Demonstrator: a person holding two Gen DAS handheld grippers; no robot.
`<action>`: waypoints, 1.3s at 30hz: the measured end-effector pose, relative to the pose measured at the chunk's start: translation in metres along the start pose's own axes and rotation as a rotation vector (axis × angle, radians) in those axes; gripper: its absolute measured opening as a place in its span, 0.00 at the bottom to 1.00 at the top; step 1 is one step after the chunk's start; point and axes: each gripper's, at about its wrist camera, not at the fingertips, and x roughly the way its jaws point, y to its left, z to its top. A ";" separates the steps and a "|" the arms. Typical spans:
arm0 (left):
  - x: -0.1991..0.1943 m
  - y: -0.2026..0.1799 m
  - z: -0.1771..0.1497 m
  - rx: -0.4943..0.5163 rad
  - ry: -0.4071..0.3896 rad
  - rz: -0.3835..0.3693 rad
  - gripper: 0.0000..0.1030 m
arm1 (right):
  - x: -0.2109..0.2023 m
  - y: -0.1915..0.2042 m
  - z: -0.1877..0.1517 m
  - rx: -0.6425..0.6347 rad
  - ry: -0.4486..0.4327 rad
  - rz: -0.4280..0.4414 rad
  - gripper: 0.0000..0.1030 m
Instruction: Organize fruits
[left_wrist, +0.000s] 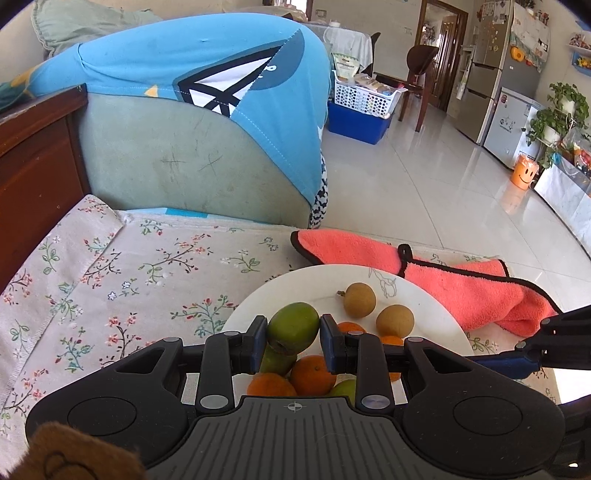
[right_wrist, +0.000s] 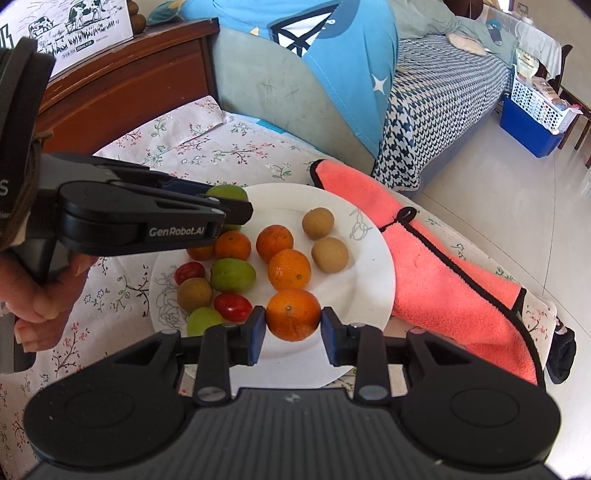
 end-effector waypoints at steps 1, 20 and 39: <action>0.001 0.000 0.000 -0.004 0.000 -0.003 0.27 | 0.001 0.000 0.000 0.009 0.003 0.002 0.32; -0.035 -0.020 0.000 0.045 -0.008 0.064 0.77 | -0.012 -0.004 0.004 0.090 -0.008 0.014 0.44; -0.085 -0.018 -0.041 -0.007 0.088 0.200 0.84 | -0.047 0.001 -0.013 0.185 -0.027 -0.026 0.69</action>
